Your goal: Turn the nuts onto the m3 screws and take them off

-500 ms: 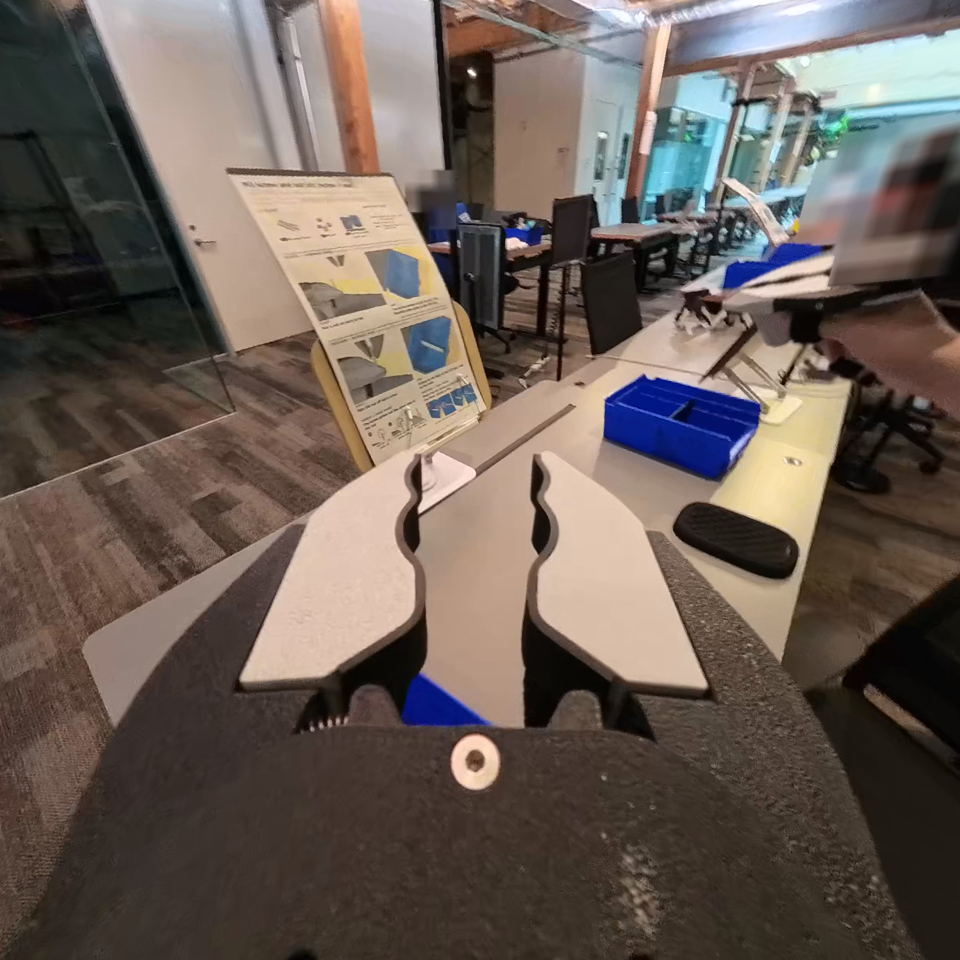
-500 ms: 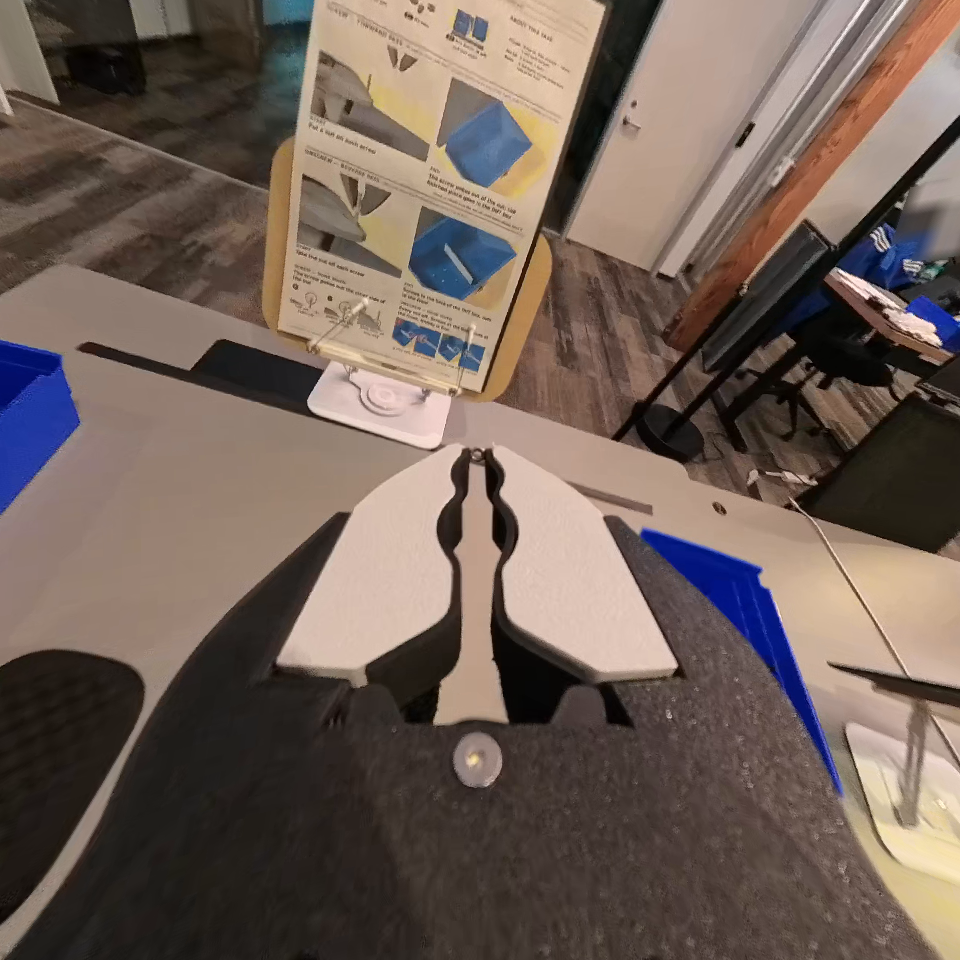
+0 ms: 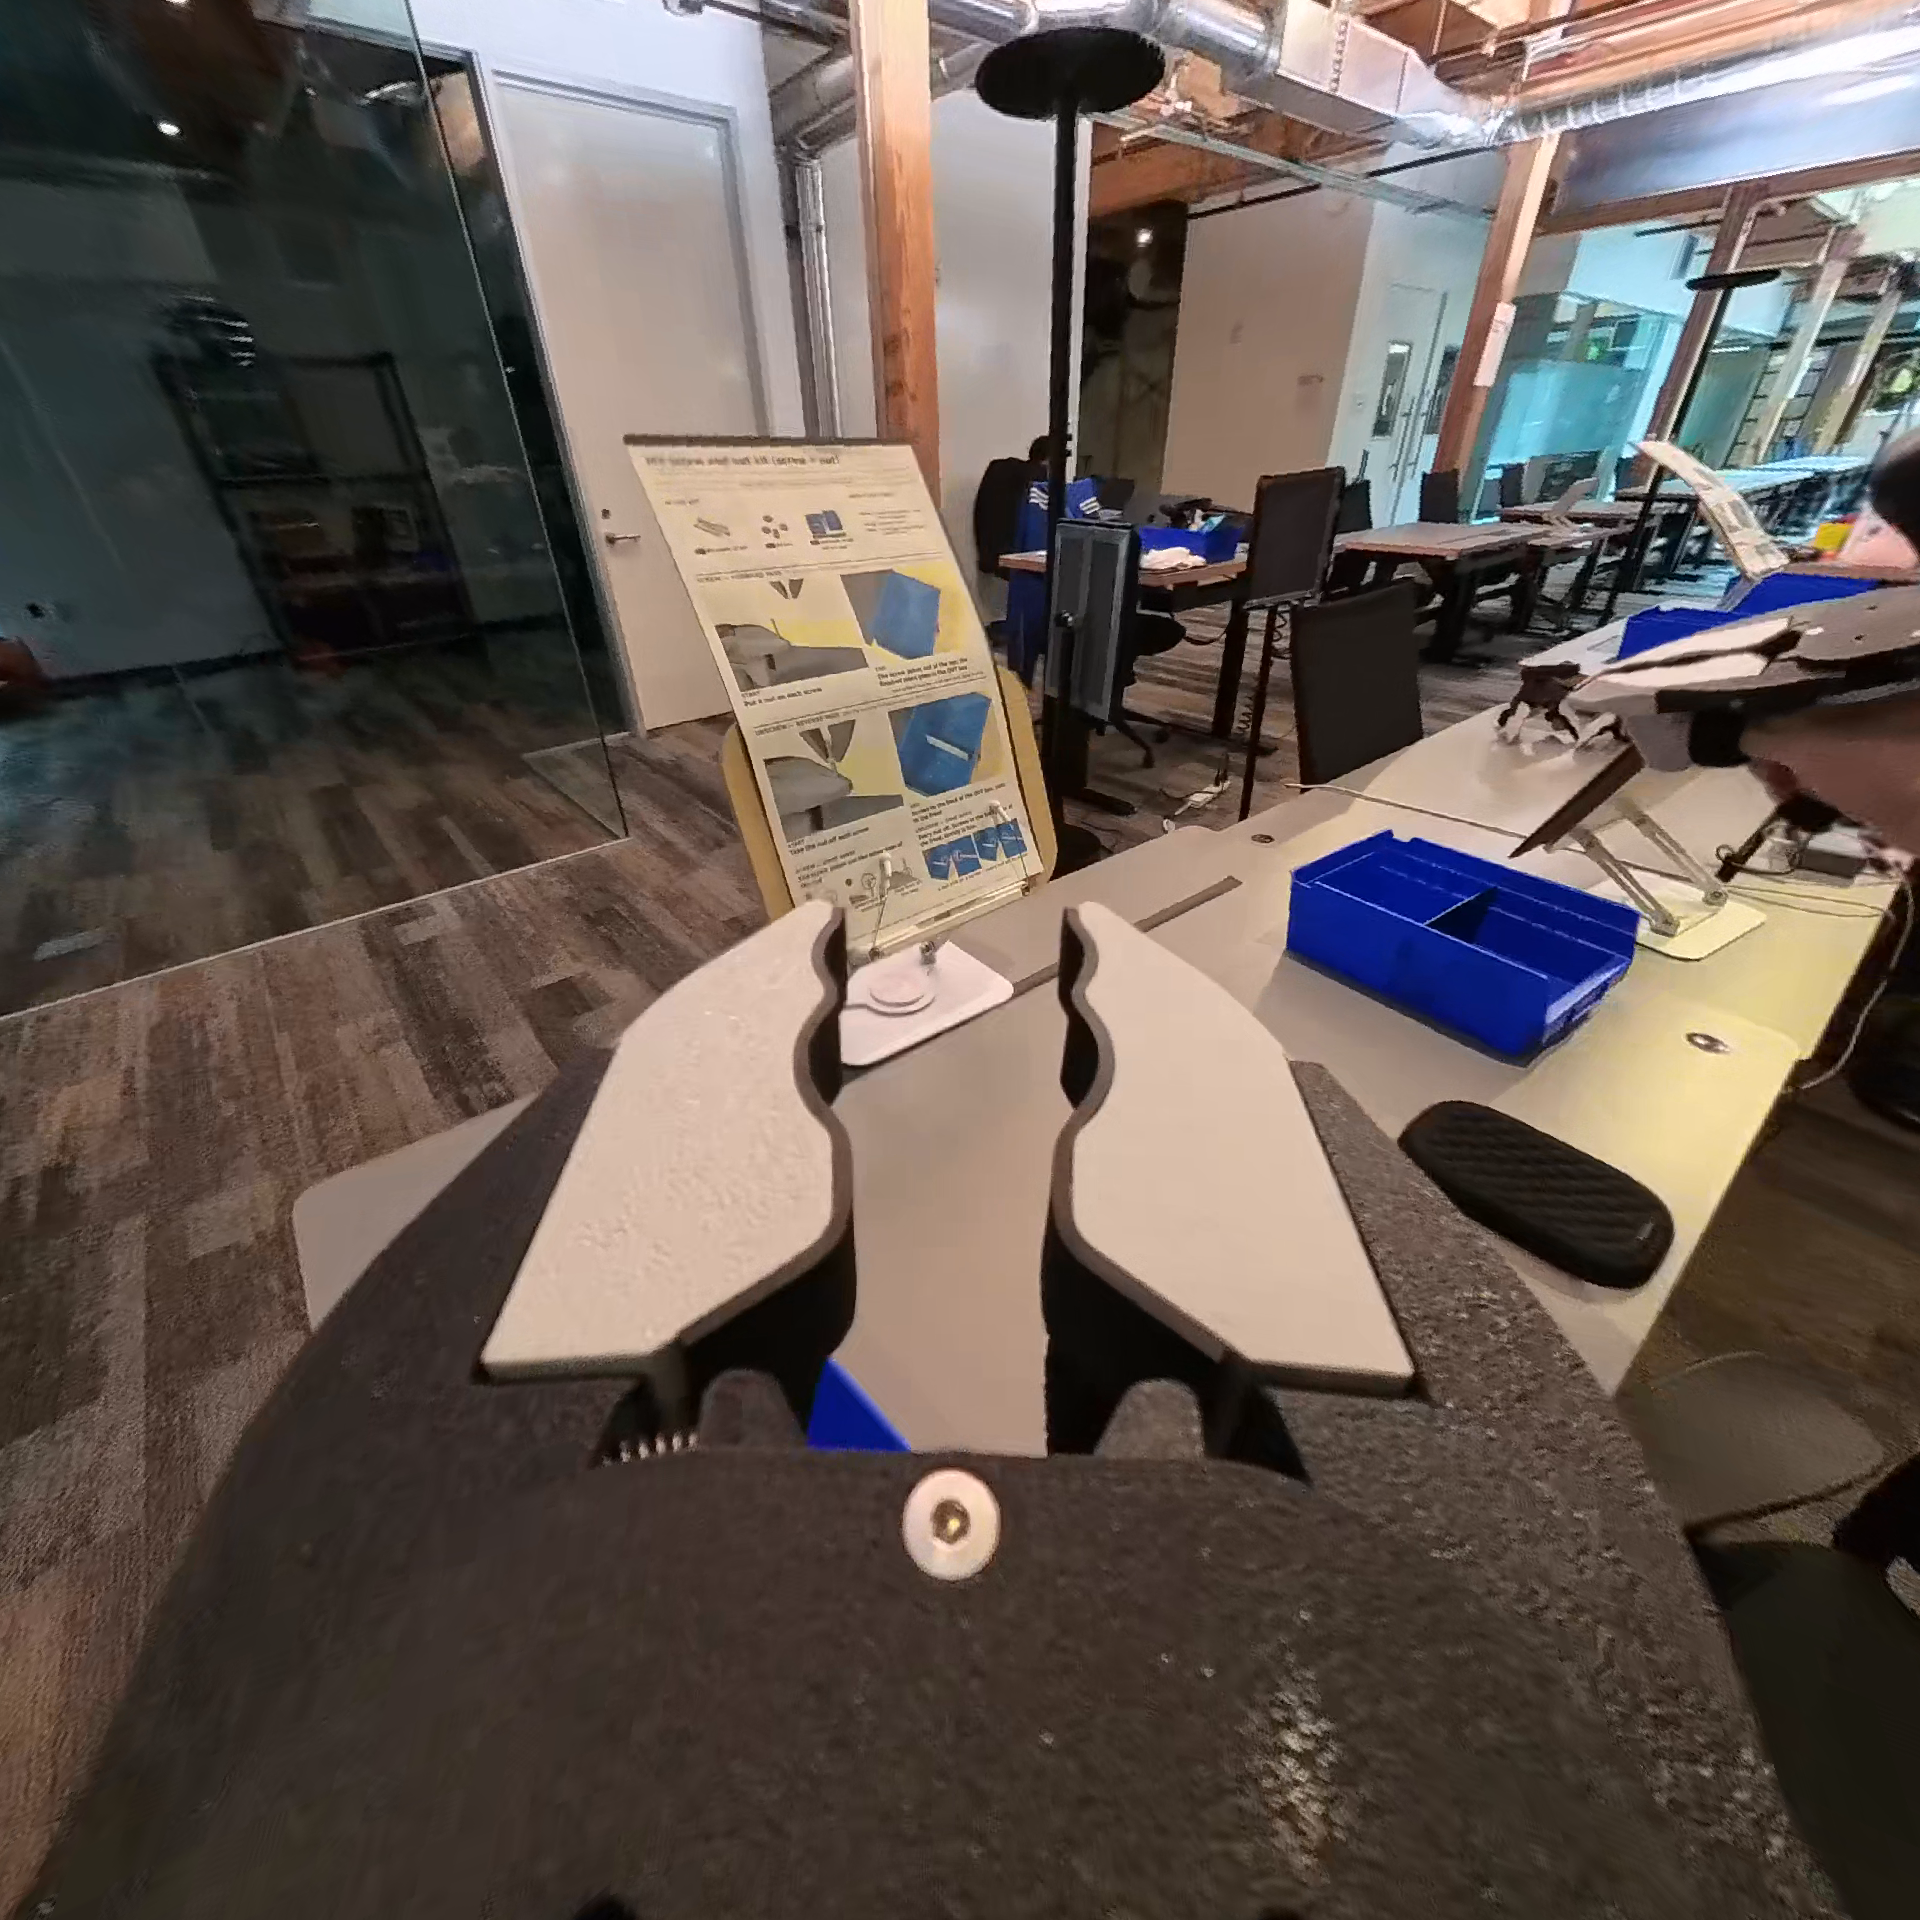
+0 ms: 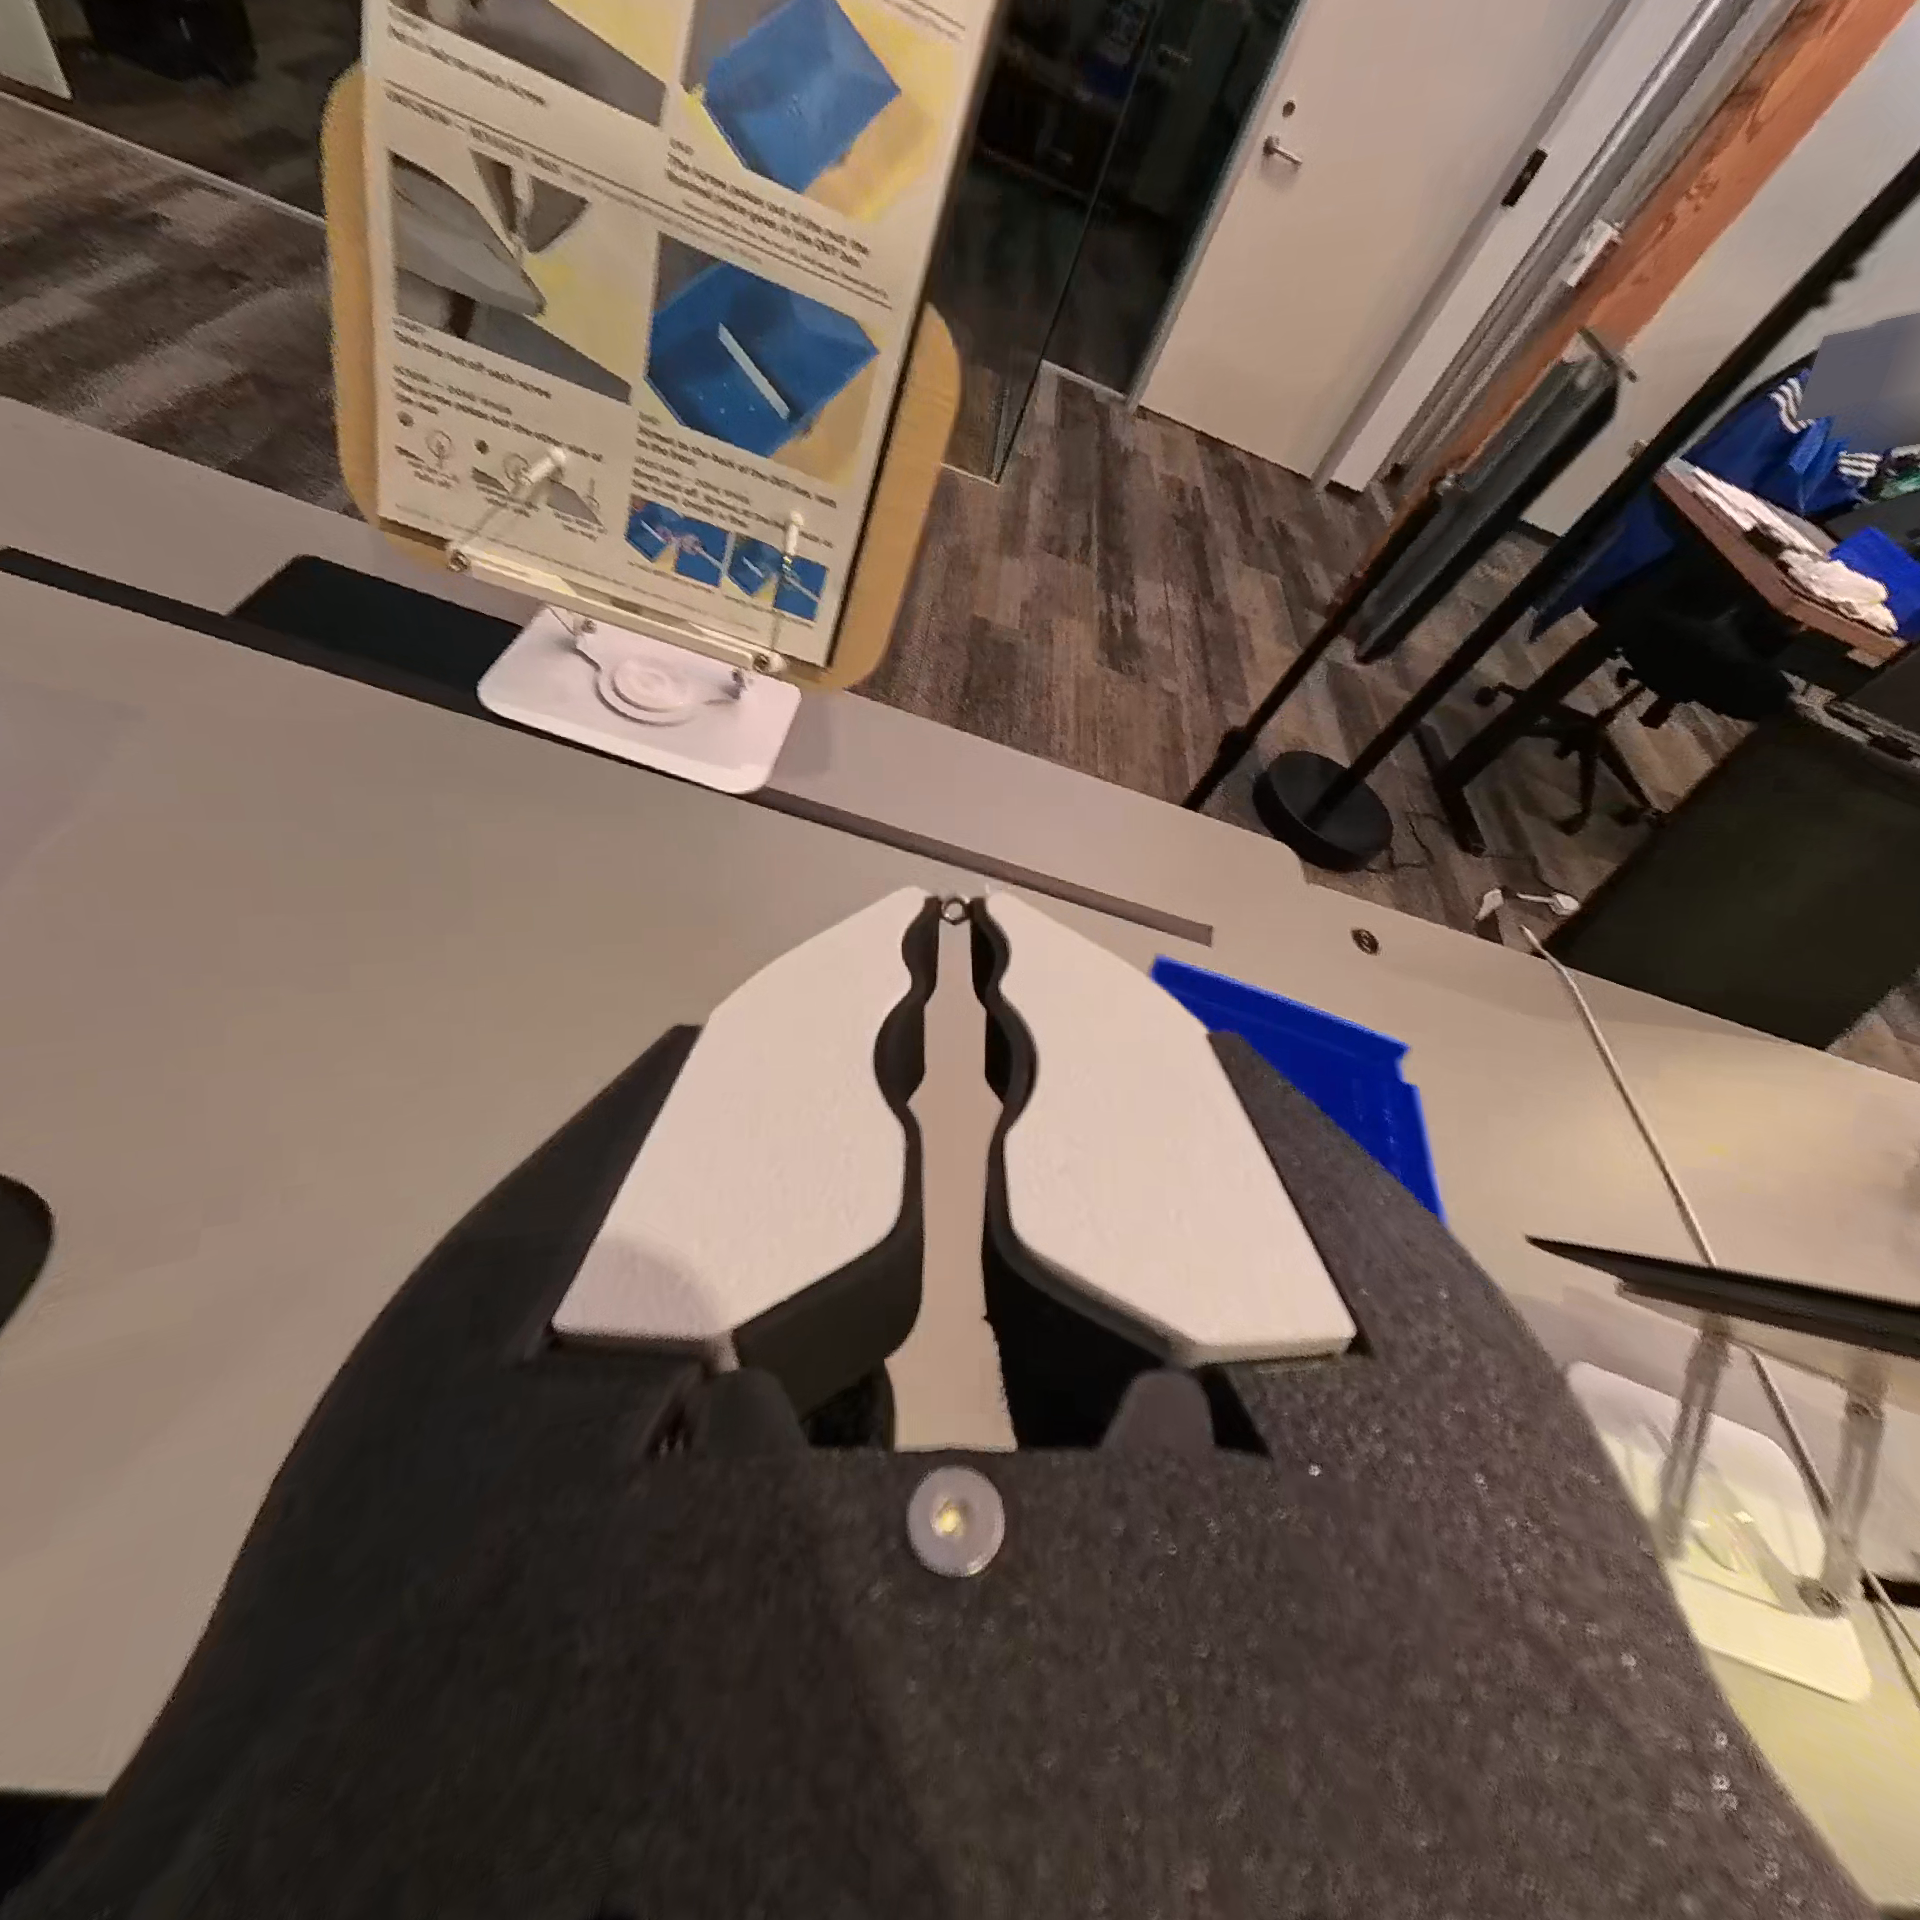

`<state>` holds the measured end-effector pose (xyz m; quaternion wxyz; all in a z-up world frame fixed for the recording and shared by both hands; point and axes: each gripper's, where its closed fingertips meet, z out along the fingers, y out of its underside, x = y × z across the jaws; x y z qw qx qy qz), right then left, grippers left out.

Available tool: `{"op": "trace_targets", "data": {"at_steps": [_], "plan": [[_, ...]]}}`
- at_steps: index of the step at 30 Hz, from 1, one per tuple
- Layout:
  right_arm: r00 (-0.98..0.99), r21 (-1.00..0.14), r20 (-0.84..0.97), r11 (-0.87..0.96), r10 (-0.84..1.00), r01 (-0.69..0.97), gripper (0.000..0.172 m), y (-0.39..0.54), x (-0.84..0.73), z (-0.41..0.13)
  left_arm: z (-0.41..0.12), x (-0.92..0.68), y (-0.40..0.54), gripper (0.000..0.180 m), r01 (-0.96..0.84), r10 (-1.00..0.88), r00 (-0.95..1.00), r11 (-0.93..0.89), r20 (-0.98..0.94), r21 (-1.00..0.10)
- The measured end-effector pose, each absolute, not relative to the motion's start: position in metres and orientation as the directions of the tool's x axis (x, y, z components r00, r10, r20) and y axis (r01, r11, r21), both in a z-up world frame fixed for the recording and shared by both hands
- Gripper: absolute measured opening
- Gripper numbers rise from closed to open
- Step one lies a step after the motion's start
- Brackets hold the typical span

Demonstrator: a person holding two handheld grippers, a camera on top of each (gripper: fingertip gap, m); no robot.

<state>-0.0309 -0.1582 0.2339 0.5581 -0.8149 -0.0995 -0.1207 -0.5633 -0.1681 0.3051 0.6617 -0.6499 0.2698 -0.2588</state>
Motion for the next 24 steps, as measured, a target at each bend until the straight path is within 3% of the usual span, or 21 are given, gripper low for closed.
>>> {"op": "trace_targets", "data": {"at_steps": [9, 24], "plan": [[0.957, -0.838, 0.285, -0.497, -0.050, 0.224, 0.006, -0.185, 0.087, 0.180, 0.325, -0.565, -0.164, 0.039, -0.037, -0.632, 0.774, 0.024, -0.044, -0.999], [0.983, -0.536, 0.119, -0.843, -0.142, -0.057, 0.006, -0.133, 0.256, -0.074, 0.375, -0.460, -0.028, 0.039, 0.040, -0.632, 0.770, 0.184, -0.087, -0.982]]}}
